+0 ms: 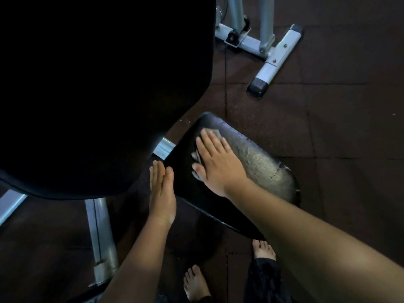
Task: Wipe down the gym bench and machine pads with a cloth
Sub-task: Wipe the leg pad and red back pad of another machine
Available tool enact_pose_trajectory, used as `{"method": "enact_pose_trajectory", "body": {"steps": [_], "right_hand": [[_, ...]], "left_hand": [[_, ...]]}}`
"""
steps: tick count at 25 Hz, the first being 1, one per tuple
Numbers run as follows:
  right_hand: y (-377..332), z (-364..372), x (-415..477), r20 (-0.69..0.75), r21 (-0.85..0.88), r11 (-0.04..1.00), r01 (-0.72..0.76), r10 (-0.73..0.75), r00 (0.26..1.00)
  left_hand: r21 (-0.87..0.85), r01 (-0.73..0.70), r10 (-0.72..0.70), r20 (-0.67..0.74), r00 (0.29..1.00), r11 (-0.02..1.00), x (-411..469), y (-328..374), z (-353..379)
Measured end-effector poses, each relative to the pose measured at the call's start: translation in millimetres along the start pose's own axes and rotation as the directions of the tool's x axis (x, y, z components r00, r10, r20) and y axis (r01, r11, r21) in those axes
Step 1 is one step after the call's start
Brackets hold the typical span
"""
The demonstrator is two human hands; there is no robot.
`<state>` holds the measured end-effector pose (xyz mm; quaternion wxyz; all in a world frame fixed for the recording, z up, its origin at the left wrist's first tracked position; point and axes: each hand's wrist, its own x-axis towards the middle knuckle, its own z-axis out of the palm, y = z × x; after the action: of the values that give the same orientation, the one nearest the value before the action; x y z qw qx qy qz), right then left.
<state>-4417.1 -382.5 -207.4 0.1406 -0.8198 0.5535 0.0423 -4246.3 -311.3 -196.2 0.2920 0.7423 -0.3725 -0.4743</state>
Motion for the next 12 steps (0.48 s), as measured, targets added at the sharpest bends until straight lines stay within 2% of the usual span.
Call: {"method": "enact_pose_trajectory", "body": {"steps": [1,2,4,6,7,10,12], "right_hand": [[16,1,-20,0.019,-0.018,0.998,0.057,-0.056,0.998],[37,1,-33,0.045,-0.006,0.999,0.053,-0.052,0.998],[79,-7,-38,0.036,0.03,0.991,-0.129,0.128,0.991],[77,-11,-38,0.008,0.032,0.957,-0.29,0.289,0.957],[58,-7,-46,-0.014,0.035,0.961,-0.276,0.276,0.961],[16,18,-124,-0.011,-0.002,1.0,-0.022,0.022,1.0],[54,28,-168,-0.05,-0.037,0.999,0.001,-0.003,0.999]], "left_hand": [[0.012,-0.005,0.005,-0.002,1.0,1.0,-1,1,1],[0.012,-0.011,0.011,0.001,1.0,1.0,-4,3,1],[0.001,-0.018,0.018,0.007,1.0,1.0,-7,6,2],[-0.017,0.007,-0.007,0.004,1.0,1.0,-7,10,4],[-0.028,0.024,-0.024,0.0,1.0,0.999,-5,12,4],[-0.012,0.03,-0.03,0.001,1.0,0.999,-7,14,4],[0.0,0.004,-0.004,0.01,1.0,1.0,-11,11,2]]}}
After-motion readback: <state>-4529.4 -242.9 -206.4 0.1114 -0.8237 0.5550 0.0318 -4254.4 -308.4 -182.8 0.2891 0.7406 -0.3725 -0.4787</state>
